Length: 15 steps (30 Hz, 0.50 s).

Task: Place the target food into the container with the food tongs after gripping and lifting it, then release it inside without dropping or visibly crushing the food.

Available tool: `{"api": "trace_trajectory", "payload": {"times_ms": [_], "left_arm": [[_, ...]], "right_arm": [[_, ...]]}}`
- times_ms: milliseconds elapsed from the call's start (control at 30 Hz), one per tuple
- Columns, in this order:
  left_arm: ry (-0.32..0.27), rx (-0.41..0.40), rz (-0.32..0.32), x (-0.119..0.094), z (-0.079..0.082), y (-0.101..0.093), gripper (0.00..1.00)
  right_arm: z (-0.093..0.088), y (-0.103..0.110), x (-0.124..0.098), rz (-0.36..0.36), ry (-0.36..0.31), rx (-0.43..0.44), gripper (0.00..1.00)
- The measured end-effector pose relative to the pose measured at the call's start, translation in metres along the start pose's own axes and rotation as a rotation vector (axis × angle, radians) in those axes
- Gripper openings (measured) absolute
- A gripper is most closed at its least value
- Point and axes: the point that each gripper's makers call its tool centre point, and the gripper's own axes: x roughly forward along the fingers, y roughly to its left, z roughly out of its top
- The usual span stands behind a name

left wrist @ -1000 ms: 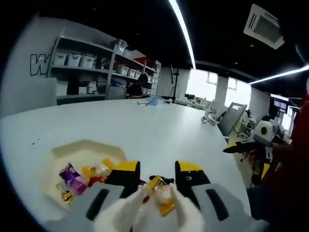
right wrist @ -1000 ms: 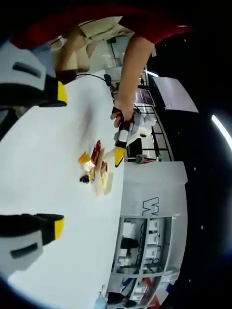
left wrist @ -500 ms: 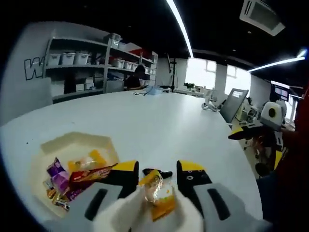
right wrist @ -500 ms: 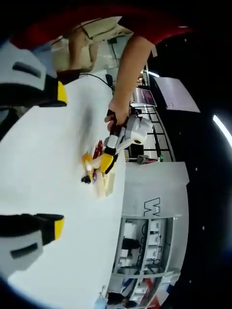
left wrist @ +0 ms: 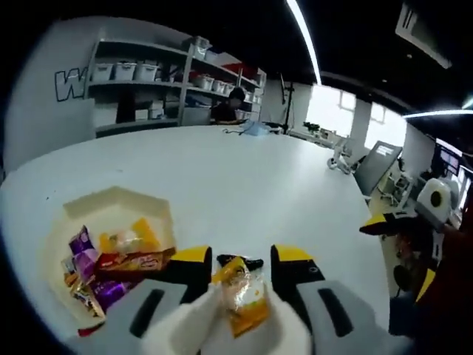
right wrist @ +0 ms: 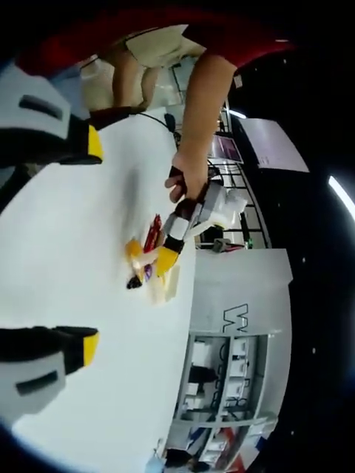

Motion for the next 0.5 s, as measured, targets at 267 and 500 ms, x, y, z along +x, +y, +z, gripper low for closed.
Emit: {"api": "trace_trajectory", "payload": {"times_ms": [267, 500], "left_arm": [[0.065, 0.110, 0.030, 0.0072, -0.0082, -0.0084, 0.28], [0.068, 0.056, 0.031, 0.0070, -0.0112, -0.0048, 0.21]], "right_arm": [[-0.0039, 0.0011, -0.0009, 0.005, 0.009, 0.001, 0.89], [-0.0054, 0.0022, -0.0010, 0.005, 0.018, -0.011, 0.87]]}}
